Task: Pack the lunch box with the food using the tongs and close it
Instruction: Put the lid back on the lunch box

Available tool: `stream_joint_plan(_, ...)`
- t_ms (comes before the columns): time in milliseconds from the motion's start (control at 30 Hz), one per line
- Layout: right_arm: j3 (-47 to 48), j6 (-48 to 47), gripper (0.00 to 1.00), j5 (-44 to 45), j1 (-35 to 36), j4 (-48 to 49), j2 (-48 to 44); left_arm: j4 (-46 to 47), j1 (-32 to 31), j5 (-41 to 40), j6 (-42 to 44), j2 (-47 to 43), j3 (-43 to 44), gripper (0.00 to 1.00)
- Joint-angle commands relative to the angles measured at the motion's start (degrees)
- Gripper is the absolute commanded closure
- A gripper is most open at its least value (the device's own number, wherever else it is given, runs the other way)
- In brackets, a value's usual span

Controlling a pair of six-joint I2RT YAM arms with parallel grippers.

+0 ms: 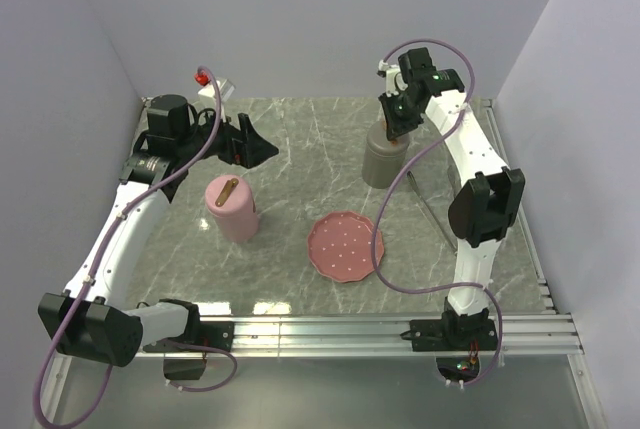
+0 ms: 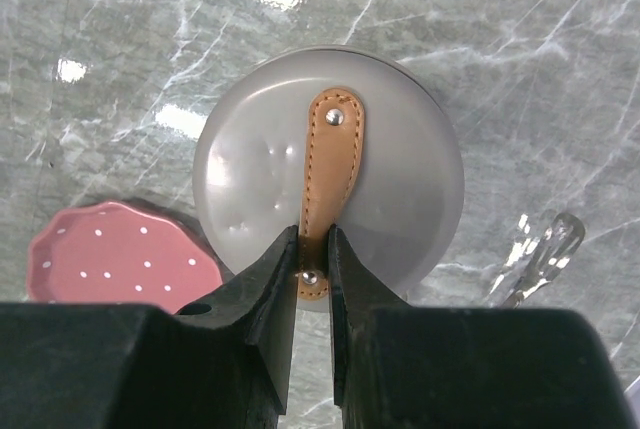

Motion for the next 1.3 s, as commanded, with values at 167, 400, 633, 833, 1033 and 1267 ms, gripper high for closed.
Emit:
stream_joint_plan(167,1.23,-0.76,1.00,-1.05,0.52,-0.61,1.25,1.47,0.15,0.30,0.44,-2.19,-0.60,0.01)
stream_joint_plan(400,-0.69,0.11,1.00,-3.50,0.00,0.09,1.43,1.29,0.24,-0.23,0.53,-2.81,-1.04,0.01)
stream_joint_plan(633,-5.53,2.40,1.00,-10.17,-2.90,3.43,-0.59,0.94,0.24,-0.49,0.97,-3.25,-1.04,0.00)
stream_joint_plan(833,-7.03,2.23,1.00,-12.03,-4.40,4.41,-0.68,1.29,0.32,-0.31,0.79,-3.16,-1.39,0.01)
stream_joint_plan(1033,-7.82,1.61,0.95,-13.44,-4.48,5.01,-1.03,1.12,0.32,-0.40,0.79,-3.25,-1.21,0.01)
stream_joint_plan(1267,-7.99,2.58,0.64,-13.35,-4.57,7.47,-5.68,0.76,0.32,-0.23,1.06,-2.90,-0.95,0.01)
